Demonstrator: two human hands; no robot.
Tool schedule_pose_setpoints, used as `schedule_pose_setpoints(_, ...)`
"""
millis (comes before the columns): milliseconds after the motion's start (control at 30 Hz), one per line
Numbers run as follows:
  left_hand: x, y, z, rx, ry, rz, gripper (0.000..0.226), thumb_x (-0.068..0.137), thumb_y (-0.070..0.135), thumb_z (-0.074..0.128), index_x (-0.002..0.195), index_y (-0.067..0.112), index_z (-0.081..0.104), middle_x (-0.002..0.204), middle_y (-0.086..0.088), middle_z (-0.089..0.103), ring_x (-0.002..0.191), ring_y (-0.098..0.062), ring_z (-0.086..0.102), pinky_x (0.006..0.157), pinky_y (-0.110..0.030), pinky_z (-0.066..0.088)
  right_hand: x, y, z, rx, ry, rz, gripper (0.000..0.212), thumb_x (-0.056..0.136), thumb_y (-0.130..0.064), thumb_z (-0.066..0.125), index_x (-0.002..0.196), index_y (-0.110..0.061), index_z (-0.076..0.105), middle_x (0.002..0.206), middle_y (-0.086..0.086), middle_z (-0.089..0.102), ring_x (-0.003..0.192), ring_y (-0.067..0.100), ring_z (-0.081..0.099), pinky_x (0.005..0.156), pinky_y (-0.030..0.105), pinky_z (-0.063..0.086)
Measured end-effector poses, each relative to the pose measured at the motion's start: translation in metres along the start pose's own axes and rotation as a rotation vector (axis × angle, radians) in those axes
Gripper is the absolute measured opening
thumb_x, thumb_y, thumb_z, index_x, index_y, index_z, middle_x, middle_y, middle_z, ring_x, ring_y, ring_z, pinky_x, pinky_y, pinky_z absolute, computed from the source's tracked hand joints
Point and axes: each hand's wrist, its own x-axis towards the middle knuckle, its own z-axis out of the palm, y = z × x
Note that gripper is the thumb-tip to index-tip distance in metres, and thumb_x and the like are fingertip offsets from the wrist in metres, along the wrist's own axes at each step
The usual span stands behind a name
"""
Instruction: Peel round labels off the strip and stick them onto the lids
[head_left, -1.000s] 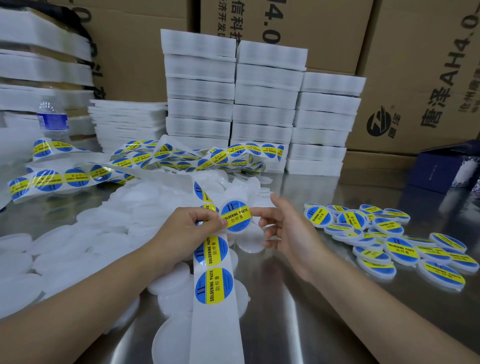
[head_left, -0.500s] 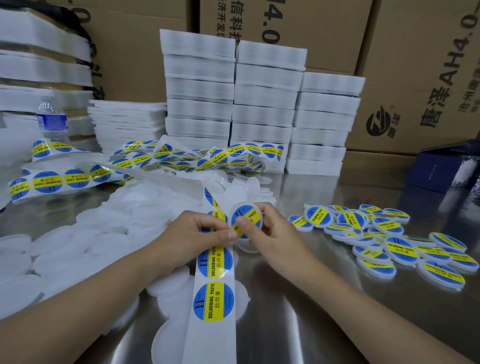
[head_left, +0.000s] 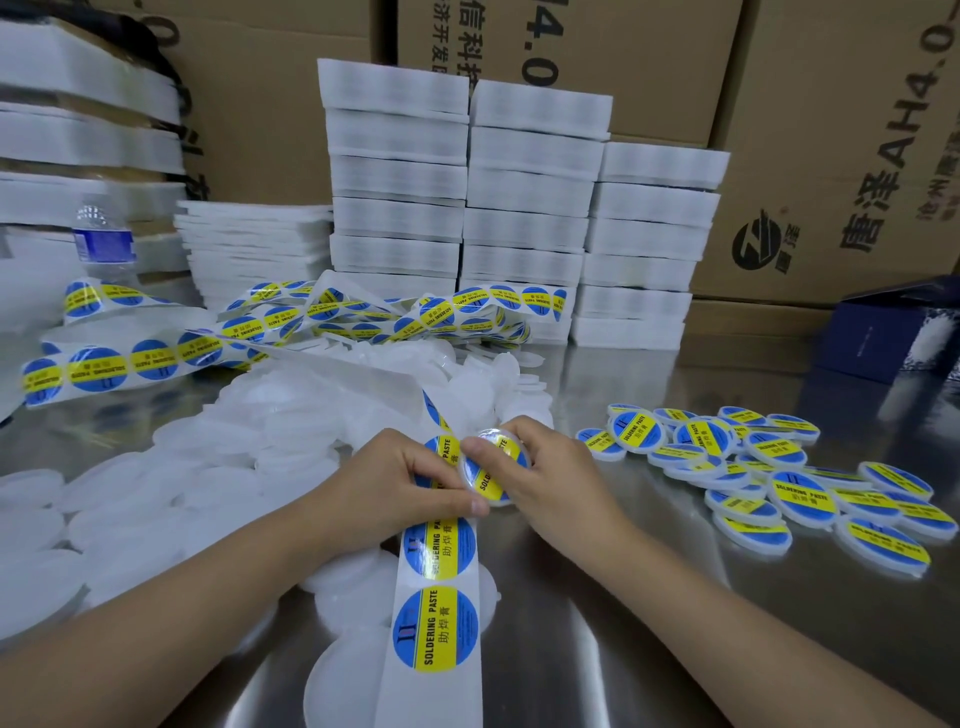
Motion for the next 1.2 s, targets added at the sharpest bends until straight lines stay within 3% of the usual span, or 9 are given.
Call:
schedule_pose_setpoints(233,0.001,-0.005,0.002,0.054,0.088,0.054,0.022,0.065,0.054,0.066,0.081,0.042,0.077,0.084,0.014,0.075,0.082,-0.002,0.069,0.075,-0.015,0.053,0.010,0.004,-0.016,-0.059,0.160,-0.018,0.034,0.097,-0.035,0.043,0.067,-0.024,0.053,0.061,-0.007,0.049,0.063,0.014,0.044,0.058,0.025,0.030)
schedule_pose_setpoints(300,0.000,-0.005,0.004,-0.016,0.165,0.084,0.024,0.072,0.051,0.062,0.091,0.045,0.074,0.091,0.014,0.075,0.094,-0.003,0.068,0.080,-0.015,0.052,0.020,0.018,-0.035,-0.079,0.308,0.069,0.032,0.100,-0.026,0.038,0.080,-0.017,0.060,0.073,-0.004,0.050,0.074,0.019,0.044,0.062,0.024,0.026)
schedule_pose_setpoints(367,0.001,-0.005,0.004,-0.074,0.230,0.110,0.026,0.081,0.040,0.061,0.104,0.051,0.067,0.094,0.010,0.075,0.099,-0.004,0.068,0.083,-0.018,0.052,0.027,0.038,-0.060,-0.109,0.439,0.208,0.036,0.102,-0.022,0.034,0.070,-0.015,0.049,0.073,0.002,0.048,0.077,0.023,0.043,0.064,0.028,0.024)
schedule_pose_setpoints(467,0.002,-0.007,0.002,-0.009,0.314,0.139,0.053,0.090,0.025,0.062,0.123,0.063,0.045,0.104,0.005,0.073,0.106,-0.006,0.064,0.097,-0.037,0.049,0.029,0.064,-0.085,-0.210,0.518,0.386,0.039,0.102,-0.024,0.030,0.069,-0.009,0.045,0.084,0.017,0.052,0.081,0.030,0.046,0.068,0.034,0.029)
schedule_pose_setpoints(567,0.003,-0.007,0.001,-0.025,0.400,0.082,0.066,0.090,0.031,0.063,0.130,0.070,0.026,0.105,-0.005,0.071,0.099,-0.011,0.063,0.092,-0.037,0.051,0.026,0.075,-0.093,-0.336,0.548,0.449,0.030,0.099,-0.025,0.038,0.103,-0.008,0.062,0.107,0.018,0.062,0.099,0.035,0.053,0.073,0.034,0.033)
schedule_pose_setpoints(633,0.005,-0.008,-0.001,-0.031,0.481,0.018,0.068,0.089,0.039,0.061,0.134,0.066,0.017,0.118,-0.003,0.067,0.105,-0.009,0.055,0.081,-0.016,0.047,0.025,0.076,-0.093,-0.477,0.517,0.478,0.034,0.097,-0.026,0.040,0.123,-0.012,0.057,0.115,0.017,0.063,0.106,0.036,0.054,0.080,0.037,0.037)
schedule_pose_setpoints(800,0.009,-0.007,-0.012,-0.100,0.762,-0.108,0.079,0.088,0.045,0.059,0.149,0.038,0.010,0.072,0.008,0.073,0.070,-0.008,0.067,0.063,-0.023,0.045,0.022,0.079,-0.101,-0.715,0.501,0.556,0.032,0.097,-0.034,0.039,0.118,-0.020,0.059,0.105,0.014,0.067,0.104,0.035,0.056,0.087,0.039,0.031)
schedule_pose_setpoints(967,0.012,-0.011,-0.019,-0.173,0.819,-0.215,0.076,0.092,0.044,0.054,0.151,0.031,0.008,0.055,0.022,0.066,0.070,-0.006,0.064,0.065,-0.026,0.044,0.023,0.074,-0.097,-0.608,0.523,0.549,0.031,0.095,-0.035,0.041,0.113,-0.020,0.061,0.110,0.012,0.065,0.106,0.034,0.054,0.091,0.040,0.029)
schedule_pose_setpoints(1200,0.018,-0.018,-0.022,-0.309,0.786,-0.136,0.066,0.097,0.017,0.039,0.147,0.046,0.008,0.078,0.013,0.074,0.071,-0.014,0.073,0.081,-0.037,0.054,0.023,0.047,-0.081,-0.495,0.493,0.301,0.024,0.093,-0.028,0.047,0.105,-0.019,0.065,0.103,0.007,0.067,0.101,0.031,0.056,0.094,0.042,0.039)
